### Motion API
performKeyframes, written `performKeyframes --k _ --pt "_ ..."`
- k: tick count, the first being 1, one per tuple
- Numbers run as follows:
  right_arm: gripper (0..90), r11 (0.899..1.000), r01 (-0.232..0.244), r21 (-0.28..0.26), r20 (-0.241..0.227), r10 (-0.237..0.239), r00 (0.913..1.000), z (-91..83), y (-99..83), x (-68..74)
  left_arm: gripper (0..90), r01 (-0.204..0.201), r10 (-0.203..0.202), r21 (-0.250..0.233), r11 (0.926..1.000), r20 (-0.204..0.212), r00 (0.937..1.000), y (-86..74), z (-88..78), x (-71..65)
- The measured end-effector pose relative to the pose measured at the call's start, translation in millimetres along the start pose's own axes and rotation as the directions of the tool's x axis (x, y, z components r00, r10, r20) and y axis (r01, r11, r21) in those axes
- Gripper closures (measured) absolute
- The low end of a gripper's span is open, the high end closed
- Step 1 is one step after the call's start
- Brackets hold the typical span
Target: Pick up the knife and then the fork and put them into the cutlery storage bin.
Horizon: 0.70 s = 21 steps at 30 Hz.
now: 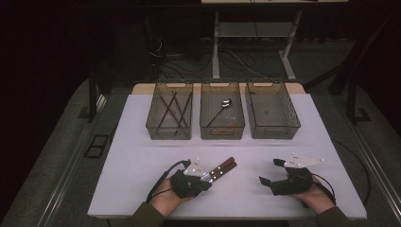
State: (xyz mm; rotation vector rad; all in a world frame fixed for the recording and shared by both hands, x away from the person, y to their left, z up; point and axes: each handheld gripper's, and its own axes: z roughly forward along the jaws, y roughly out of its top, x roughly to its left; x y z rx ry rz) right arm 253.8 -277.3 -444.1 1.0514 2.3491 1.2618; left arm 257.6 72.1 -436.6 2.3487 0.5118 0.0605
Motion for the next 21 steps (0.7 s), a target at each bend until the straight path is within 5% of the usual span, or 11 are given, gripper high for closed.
performKeyframes --k 21 --pt "11.3 1.000 -0.003 -0.001 0.003 0.003 1.0000 0.0 0.2 -0.1 90.0 -0.044 0.046 0.052 0.9977 -0.041 0.9981 0.4 5.2 -2.4"
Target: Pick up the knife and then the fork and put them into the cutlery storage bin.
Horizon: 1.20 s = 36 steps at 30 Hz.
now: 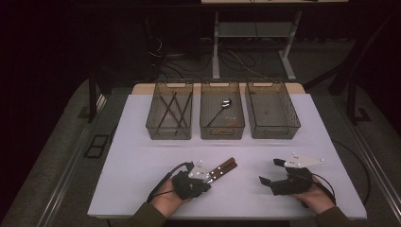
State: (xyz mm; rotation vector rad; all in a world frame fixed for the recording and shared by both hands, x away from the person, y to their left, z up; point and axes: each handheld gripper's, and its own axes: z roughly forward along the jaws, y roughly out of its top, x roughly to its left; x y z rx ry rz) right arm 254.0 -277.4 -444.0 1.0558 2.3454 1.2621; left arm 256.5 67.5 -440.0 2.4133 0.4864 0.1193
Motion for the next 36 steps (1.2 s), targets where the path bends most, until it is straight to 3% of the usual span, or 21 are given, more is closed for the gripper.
performKeyframes --k 11,16,21,23,24,25,26,28,32,36 --pt "11.3 1.000 -0.001 -0.001 0.001 0.001 1.0000 -0.2 0.1 -0.2 90.0 0.000 0.001 0.010 1.0000 -0.047 0.9989 -0.7 -1.9 3.2" --pt "11.3 1.000 0.000 -0.002 0.001 0.000 1.0000 -0.5 0.3 -0.3 90.0 0.029 -0.029 0.008 0.9995 -0.069 0.9972 -2.6 -3.5 6.4" --pt "11.3 1.000 0.001 -0.003 -0.001 -0.001 1.0000 -0.7 0.3 -0.2 90.0 0.028 -0.028 0.008 0.9996 -0.087 0.9958 -3.1 -4.1 10.3" --pt "11.3 1.000 0.001 -0.003 0.000 -0.001 1.0000 -0.6 0.3 -0.3 90.0 -0.003 0.007 0.039 0.9993 -0.097 0.9952 -2.6 -6.3 13.9" --pt "11.3 1.000 0.001 -0.002 0.000 -0.001 1.0000 -0.6 0.3 -0.3 90.0 0.021 -0.020 0.015 0.9997 -0.108 0.9940 -2.7 -4.7 13.4" --pt "11.3 1.000 0.000 -0.002 -0.001 0.000 1.0000 -0.5 0.4 -0.3 90.0 0.024 -0.022 0.014 0.9996 -0.113 0.9934 -2.7 -4.6 14.9" --pt "11.3 1.000 0.000 -0.002 -0.001 0.000 1.0000 -0.4 0.4 -0.2 90.0 0.002 0.002 0.041 0.9992 -0.111 0.9938 -2.5 -6.7 18.4" --pt "11.3 1.000 0.001 -0.002 -0.001 -0.001 1.0000 -0.1 0.4 -0.2 90.0 0.030 -0.028 0.015 0.9995 -0.118 0.9926 -2.3 -4.6 19.1" --pt "11.3 1.000 0.001 -0.003 -0.002 -0.001 1.0000 0.0 0.5 0.0 90.0 0.010 -0.006 0.035 0.9993 -0.126 0.9920 -0.4 -4.5 23.0" --pt "11.3 1.000 0.001 -0.002 -0.003 -0.001 1.0000 0.1 0.5 -0.3 90.0 0.019 -0.015 0.026 0.9995 -0.138 0.9903 2.1 -2.0 25.8"
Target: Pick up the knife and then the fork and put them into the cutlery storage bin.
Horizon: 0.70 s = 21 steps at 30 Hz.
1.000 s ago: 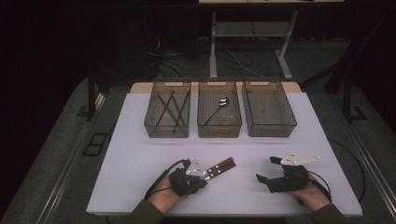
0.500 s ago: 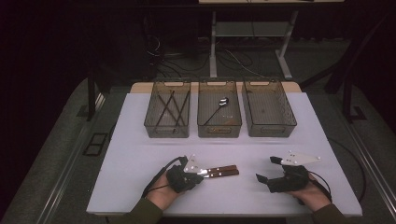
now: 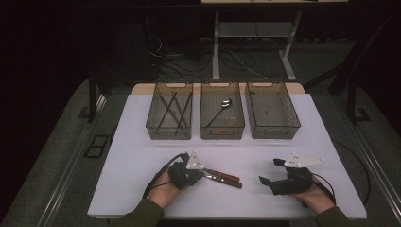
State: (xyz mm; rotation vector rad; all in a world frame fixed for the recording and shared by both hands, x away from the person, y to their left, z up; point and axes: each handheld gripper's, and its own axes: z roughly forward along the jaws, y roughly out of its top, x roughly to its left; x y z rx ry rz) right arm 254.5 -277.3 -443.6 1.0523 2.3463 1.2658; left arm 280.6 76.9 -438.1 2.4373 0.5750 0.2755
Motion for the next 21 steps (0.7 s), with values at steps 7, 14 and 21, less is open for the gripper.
performKeyframes --k 7,14,21 --pt "11.3 1.000 -0.002 0.001 -0.002 0.002 1.0000 0.2 -0.1 -0.1 90.0 -0.008 0.008 0.003 1.0000 -0.022 0.9997 4.2 3.5 6.3" --pt "11.3 1.000 -0.001 0.001 -0.003 0.001 1.0000 0.0 -0.1 0.0 89.9 0.001 -0.001 -0.012 0.9999 -0.008 1.0000 4.1 4.2 7.3" --pt "11.3 1.000 -0.019 -0.008 -0.013 0.019 0.9997 -1.8 1.1 0.0 79.6 0.037 -0.035 -0.072 0.9967 0.031 0.9989 -4.0 -6.4 6.5"
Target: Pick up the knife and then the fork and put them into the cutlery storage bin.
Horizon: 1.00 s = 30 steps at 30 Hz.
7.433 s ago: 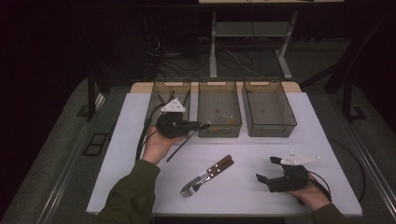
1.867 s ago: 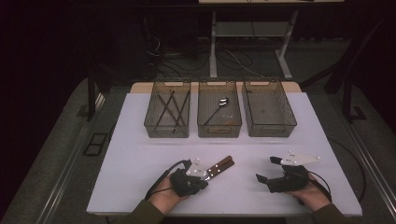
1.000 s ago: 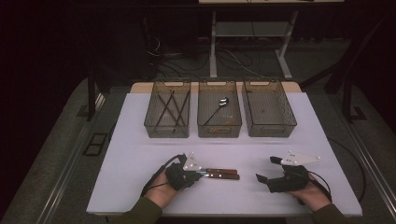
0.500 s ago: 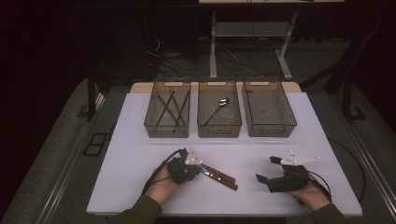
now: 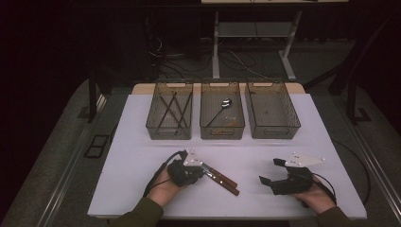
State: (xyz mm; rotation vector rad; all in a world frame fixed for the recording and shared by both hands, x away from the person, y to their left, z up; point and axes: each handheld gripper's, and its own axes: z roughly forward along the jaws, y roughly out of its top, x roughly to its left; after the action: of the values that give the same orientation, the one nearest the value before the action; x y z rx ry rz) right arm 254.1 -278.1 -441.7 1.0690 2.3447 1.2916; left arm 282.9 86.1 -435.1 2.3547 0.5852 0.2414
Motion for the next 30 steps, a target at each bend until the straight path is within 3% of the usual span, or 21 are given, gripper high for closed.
performKeyframes --k 5,10,15,25,28,30 --pt "12.1 1.000 0.001 0.008 -0.011 -0.001 0.9999 0.4 3.5 1.2 59.8 0.050 -0.047 -0.082 0.9954 0.039 0.9982 -12.6 -12.8 3.7" --pt "13.8 0.999 -0.012 0.040 -0.029 0.013 0.9995 0.3 11.9 2.4 39.4 0.065 -0.060 -0.129 0.9895 0.041 0.9974 -22.1 -19.6 6.7" --pt "13.9 0.998 -0.011 0.067 -0.047 0.014 0.9988 1.1 18.5 4.2 26.7 0.108 -0.101 -0.177 0.9783 0.044 0.9939 -30.3 -26.0 8.0" --pt "17.7 0.994 0.024 0.110 -0.066 -0.017 0.9976 19.0 34.9 13.4 4.5 0.146 -0.144 -0.260 0.9545 0.027 0.9892 -45.0 -39.4 11.3" --pt "19.6 0.993 0.036 0.111 -0.089 -0.026 0.9957 25.3 42.6 18.0 0.0 0.154 -0.151 -0.266 0.9517 0.029 0.9881 -46.8 -40.5 11.8" --pt "25.3 0.993 0.046 0.112 -0.113 -0.033 0.9930 30.1 48.6 21.5 0.0 0.152 -0.150 -0.258 0.9540 0.029 0.9883 -47.6 -41.2 12.6"
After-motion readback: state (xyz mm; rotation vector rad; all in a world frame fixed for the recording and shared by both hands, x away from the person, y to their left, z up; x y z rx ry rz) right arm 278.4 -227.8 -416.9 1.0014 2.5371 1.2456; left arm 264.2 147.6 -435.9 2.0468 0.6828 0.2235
